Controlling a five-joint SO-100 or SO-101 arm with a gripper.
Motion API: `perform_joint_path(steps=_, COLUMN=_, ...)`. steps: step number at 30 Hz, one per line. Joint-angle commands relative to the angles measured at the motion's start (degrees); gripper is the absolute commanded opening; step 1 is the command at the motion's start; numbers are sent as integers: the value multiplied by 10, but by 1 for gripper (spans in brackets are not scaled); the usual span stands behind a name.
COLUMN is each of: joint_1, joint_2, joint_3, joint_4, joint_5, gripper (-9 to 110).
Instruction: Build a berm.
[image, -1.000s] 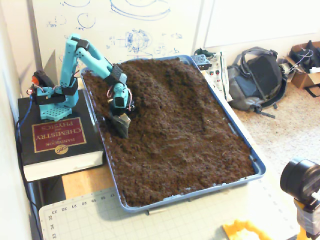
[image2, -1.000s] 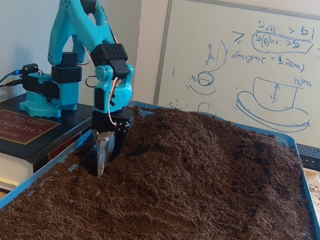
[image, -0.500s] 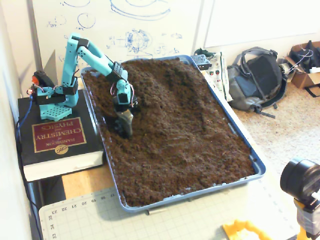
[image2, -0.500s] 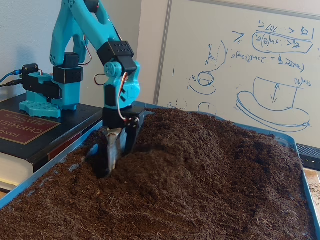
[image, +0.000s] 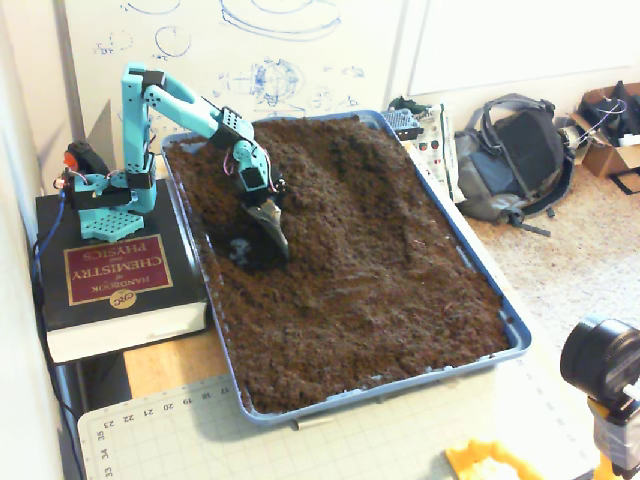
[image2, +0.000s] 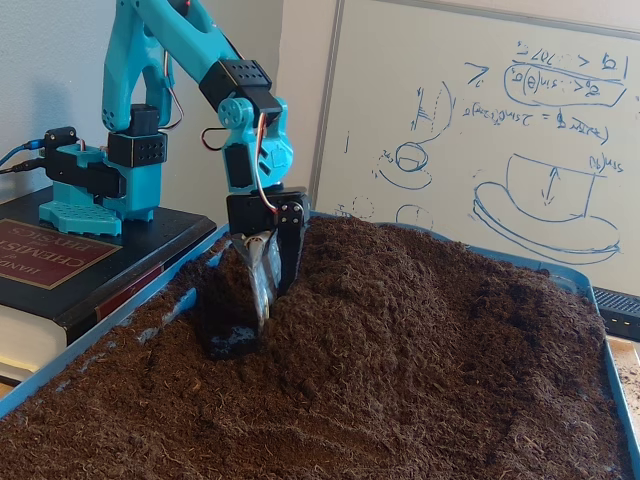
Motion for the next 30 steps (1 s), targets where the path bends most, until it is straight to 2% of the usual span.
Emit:
perform_joint_path(steps=1, joint_1=-36, joint_2=120, joint_3=-43, joint_4=37, joint_5=7, gripper=0)
perform_joint_path(steps=10, joint_1=-141, joint_2=249, joint_3=-51, joint_4=217, joint_5=161, gripper=0)
perform_joint_path(steps=20, joint_1=-312, joint_2=280, joint_3=11, joint_4=255, joint_5=377, gripper=0)
perform_joint_path(steps=30, joint_1=-381, joint_2=156, joint_3=47, joint_4=255, joint_5=401, gripper=0)
